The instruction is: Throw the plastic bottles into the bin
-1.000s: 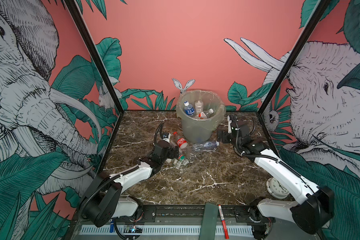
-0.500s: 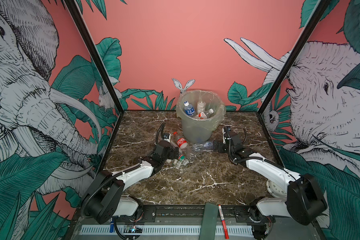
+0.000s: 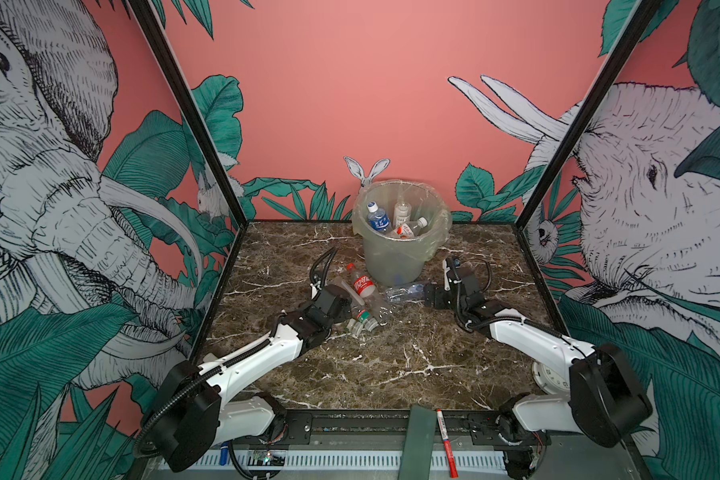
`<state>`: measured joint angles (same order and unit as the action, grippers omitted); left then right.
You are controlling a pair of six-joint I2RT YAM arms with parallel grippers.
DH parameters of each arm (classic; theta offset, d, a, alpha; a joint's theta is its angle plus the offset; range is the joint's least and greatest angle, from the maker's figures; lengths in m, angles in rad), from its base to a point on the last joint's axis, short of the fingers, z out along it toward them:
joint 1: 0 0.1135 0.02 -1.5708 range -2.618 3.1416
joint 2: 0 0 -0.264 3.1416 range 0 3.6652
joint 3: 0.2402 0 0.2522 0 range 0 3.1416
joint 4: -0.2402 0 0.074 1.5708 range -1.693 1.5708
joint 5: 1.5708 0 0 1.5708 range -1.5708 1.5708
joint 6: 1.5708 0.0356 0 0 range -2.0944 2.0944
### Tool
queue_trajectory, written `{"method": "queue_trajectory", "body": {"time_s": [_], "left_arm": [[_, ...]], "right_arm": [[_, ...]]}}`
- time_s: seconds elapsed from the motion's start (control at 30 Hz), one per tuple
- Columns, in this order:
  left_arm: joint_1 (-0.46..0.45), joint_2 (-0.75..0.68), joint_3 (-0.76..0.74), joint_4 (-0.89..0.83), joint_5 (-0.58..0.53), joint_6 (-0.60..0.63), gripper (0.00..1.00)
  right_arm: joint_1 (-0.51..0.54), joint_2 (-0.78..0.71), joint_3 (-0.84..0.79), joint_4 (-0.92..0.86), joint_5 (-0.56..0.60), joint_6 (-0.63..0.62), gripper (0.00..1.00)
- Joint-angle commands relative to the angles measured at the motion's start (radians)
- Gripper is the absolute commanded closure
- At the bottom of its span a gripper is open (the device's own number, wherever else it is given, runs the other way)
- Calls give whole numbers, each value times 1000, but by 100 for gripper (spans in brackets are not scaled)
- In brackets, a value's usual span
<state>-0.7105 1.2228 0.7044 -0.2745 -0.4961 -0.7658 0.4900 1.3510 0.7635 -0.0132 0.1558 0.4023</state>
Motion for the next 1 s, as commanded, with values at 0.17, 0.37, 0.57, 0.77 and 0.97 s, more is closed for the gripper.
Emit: {"method": "queue_trajectory", "body": {"time_s": [0.17, 0.37, 0.57, 0.77, 0.97], "left_arm": [[-15, 140, 68, -83, -6, -220, 3], [-16, 199, 89, -48, 10, -248, 2], [-17, 221, 92, -40, -5, -275, 2], [-17, 247, 100, -32, -3, -280, 2], [-15, 262, 94, -36, -8, -294, 2]], "right_arm": [[-1, -8, 0, 0, -2, 10, 1], [-1, -10, 6, -9, -5, 5, 1], [-2, 14, 16, -13, -15, 4, 1], [-2, 12, 19, -18, -16, 4, 1], [-4, 1, 14, -19, -6, 1, 1]]}}
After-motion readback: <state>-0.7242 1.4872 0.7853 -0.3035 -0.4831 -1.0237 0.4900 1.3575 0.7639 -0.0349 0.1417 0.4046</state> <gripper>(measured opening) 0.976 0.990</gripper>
